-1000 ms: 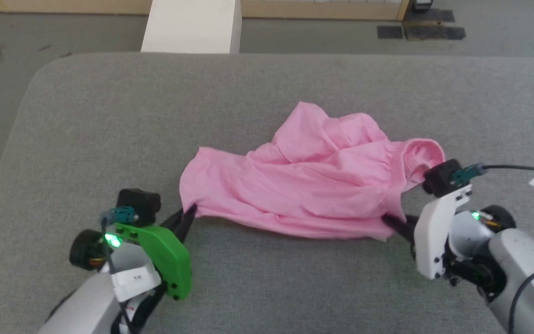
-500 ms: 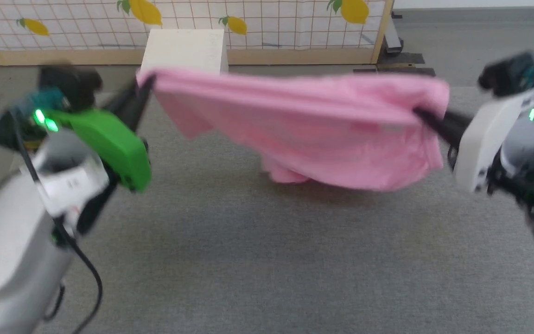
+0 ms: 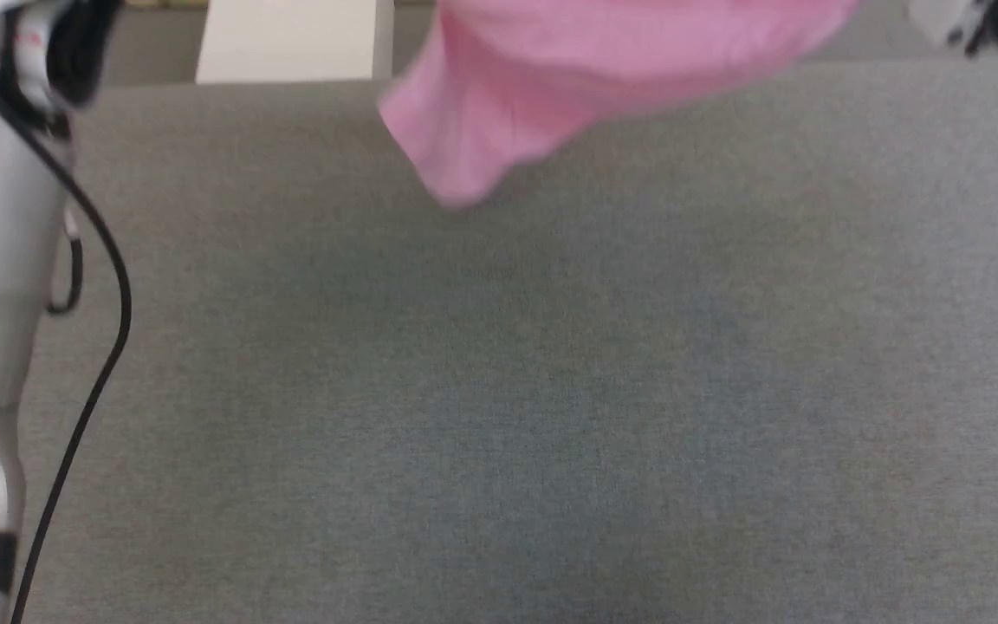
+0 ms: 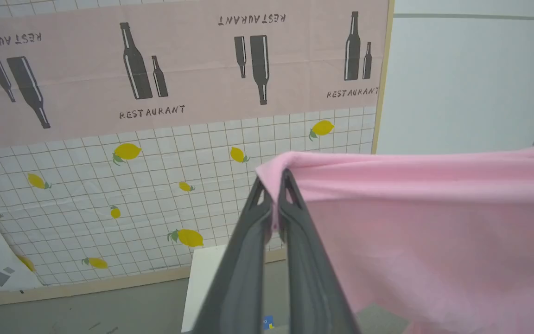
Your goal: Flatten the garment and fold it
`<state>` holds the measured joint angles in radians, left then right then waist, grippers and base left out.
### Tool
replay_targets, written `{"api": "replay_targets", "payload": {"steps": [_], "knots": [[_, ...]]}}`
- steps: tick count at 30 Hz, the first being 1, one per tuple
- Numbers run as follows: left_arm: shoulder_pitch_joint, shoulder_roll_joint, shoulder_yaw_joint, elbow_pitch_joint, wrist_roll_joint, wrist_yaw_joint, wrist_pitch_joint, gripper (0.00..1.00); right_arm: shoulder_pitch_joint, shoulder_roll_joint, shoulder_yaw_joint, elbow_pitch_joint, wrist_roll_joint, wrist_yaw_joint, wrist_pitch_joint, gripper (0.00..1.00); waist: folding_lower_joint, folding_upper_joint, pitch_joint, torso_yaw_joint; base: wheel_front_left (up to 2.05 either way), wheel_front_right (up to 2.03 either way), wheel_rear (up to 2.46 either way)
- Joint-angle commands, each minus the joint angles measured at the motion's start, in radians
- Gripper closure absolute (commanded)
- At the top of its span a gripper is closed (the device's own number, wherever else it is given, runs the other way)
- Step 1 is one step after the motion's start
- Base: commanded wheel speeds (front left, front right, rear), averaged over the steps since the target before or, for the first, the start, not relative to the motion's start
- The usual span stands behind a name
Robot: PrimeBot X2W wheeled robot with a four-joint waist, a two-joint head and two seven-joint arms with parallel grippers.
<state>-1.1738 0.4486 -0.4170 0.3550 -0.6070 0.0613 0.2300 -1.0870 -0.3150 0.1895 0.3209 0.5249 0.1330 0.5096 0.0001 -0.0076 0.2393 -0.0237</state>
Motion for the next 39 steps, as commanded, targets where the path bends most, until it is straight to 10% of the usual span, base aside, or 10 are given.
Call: {"api": "replay_targets", "payload": {"steps": [1,20,30,39], "knots": [[-0.048,0.004,0.017,0.042,0.018,0.001,-0.029,1.00,-0.040,0.000,-0.013,0.030,-0.023,-0.002,-0.030,1.00,-0.0001,0.0076,0.133,-0.023,0.00,0.00,0.00],[-0.225,-0.134,0.082,0.568,-0.012,-0.040,-0.369,1.00,-0.304,0.184,0.067,0.491,-0.102,-0.002,-0.389,1.00,-0.0001,0.0076,0.299,-0.044,0.00,0.00,0.00],[0.054,-0.204,0.095,0.714,-0.083,-0.154,-0.472,1.00,-0.054,0.128,0.244,0.554,0.024,-0.002,-0.490,1.00,-0.0001,0.0076,0.185,0.005,0.00,0.00,0.00],[0.447,-0.199,0.119,0.548,-0.043,-0.158,-0.491,1.00,0.306,0.041,0.379,0.391,0.102,-0.002,-0.595,1.00,-0.0001,0.0076,-0.007,0.021,0.00,0.00,0.00]]}}
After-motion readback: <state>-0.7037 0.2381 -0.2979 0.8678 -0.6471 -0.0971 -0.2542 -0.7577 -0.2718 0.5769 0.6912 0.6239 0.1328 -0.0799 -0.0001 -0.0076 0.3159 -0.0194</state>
